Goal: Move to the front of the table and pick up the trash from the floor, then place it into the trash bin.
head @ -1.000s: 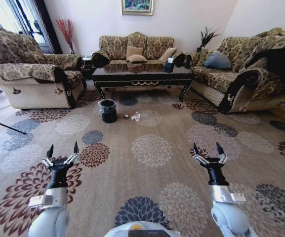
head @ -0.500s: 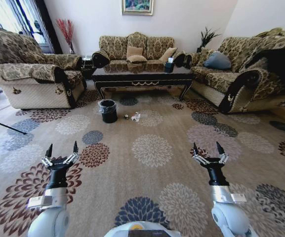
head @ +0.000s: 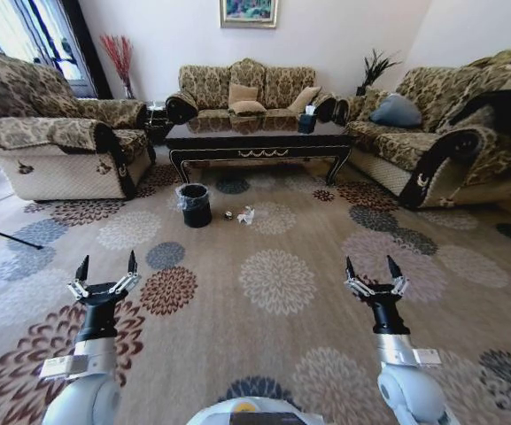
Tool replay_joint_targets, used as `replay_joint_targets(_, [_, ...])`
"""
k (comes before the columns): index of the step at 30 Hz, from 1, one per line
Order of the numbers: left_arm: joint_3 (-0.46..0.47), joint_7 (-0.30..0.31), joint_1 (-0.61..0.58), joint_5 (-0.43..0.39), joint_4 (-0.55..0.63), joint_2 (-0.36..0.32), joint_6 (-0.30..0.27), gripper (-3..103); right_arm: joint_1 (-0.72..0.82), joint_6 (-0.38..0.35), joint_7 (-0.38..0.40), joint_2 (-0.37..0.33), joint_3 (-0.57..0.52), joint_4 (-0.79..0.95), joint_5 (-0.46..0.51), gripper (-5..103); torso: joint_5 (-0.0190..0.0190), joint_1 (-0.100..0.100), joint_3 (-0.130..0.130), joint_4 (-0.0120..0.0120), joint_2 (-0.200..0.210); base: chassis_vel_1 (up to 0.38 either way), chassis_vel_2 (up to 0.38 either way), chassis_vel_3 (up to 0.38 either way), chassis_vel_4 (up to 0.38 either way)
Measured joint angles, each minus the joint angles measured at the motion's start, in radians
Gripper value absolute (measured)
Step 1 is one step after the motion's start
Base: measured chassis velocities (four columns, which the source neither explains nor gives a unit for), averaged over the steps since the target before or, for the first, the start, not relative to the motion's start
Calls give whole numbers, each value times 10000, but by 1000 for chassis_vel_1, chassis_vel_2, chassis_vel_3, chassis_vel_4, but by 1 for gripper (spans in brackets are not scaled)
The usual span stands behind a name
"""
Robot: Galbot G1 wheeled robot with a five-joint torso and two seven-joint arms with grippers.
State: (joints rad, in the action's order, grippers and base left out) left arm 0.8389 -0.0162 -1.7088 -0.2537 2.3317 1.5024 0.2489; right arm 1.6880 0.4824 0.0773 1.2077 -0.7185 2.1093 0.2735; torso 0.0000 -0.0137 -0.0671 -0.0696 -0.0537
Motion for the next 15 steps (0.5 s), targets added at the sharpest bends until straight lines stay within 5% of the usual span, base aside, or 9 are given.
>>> replay_joint_targets(15, [24,-10,-93,-13,111,11,21,100,-67,29,94,-21,0,-118,-9,100,-9,-1,-1,-3,0,-352,344,361,-360])
